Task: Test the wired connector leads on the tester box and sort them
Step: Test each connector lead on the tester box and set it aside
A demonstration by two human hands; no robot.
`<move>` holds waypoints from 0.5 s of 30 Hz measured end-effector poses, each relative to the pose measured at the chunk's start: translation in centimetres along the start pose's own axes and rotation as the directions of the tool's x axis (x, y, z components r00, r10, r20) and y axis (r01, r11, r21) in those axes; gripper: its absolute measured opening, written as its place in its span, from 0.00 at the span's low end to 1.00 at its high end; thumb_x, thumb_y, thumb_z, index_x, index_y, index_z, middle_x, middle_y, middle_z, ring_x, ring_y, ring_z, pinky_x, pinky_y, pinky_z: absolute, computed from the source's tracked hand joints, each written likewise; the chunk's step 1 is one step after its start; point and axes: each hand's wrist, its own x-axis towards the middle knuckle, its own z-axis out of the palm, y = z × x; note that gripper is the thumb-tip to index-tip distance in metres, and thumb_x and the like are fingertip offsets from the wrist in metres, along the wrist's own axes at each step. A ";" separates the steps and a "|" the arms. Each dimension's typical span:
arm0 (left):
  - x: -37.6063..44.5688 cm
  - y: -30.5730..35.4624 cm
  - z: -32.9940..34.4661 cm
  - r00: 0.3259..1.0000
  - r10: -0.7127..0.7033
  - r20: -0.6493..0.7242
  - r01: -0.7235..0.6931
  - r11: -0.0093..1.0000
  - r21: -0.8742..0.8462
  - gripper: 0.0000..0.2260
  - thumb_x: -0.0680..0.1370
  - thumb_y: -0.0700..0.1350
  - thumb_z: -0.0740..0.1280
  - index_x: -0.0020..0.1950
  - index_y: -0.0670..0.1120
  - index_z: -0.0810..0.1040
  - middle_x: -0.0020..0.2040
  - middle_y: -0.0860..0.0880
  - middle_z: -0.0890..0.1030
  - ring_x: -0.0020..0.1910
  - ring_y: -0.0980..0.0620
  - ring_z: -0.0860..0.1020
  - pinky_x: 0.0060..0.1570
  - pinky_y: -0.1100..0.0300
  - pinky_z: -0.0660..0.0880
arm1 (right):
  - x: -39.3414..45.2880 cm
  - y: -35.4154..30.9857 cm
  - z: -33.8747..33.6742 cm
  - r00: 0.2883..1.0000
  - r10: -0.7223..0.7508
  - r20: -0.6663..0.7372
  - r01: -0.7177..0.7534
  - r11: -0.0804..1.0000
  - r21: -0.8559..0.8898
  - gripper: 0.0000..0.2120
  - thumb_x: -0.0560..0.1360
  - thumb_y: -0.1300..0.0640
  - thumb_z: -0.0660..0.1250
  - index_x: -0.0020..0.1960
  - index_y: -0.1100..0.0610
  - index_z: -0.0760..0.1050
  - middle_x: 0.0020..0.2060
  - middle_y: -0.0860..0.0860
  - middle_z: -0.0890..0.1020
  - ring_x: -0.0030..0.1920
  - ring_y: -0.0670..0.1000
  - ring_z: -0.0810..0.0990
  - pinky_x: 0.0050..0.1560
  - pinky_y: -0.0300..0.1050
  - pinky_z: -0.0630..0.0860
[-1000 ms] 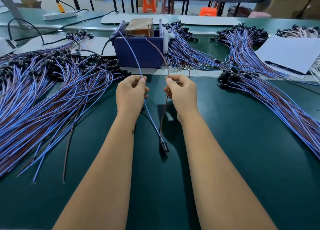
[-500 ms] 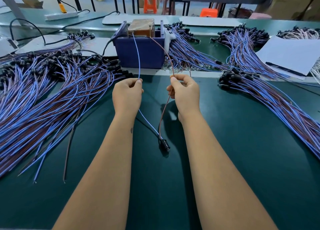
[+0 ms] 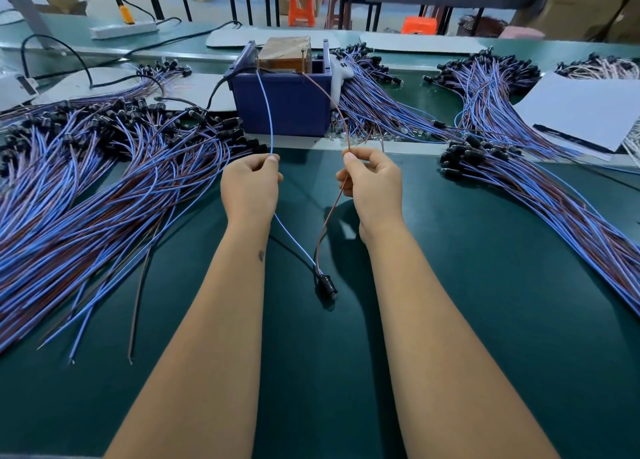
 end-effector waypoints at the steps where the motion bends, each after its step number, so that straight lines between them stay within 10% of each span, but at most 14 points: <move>1: 0.0 0.0 0.0 1.000 -0.003 -0.002 0.003 1.000 -0.004 0.07 0.80 0.45 0.65 0.50 0.49 0.83 0.33 0.55 0.79 0.22 0.65 0.70 0.26 0.72 0.69 | 0.0 0.0 0.0 1.000 0.000 0.000 0.000 1.000 -0.001 0.04 0.79 0.61 0.65 0.50 0.57 0.78 0.32 0.52 0.79 0.33 0.46 0.76 0.36 0.38 0.74; 15: -0.1 0.1 -0.2 1.000 -0.003 0.019 0.004 1.000 -0.006 0.07 0.79 0.46 0.65 0.52 0.50 0.83 0.34 0.55 0.79 0.28 0.61 0.72 0.32 0.67 0.71 | 0.0 -0.2 -0.1 1.000 0.015 0.001 -0.015 1.000 -0.024 0.05 0.79 0.60 0.64 0.52 0.57 0.79 0.34 0.52 0.79 0.33 0.44 0.77 0.36 0.36 0.75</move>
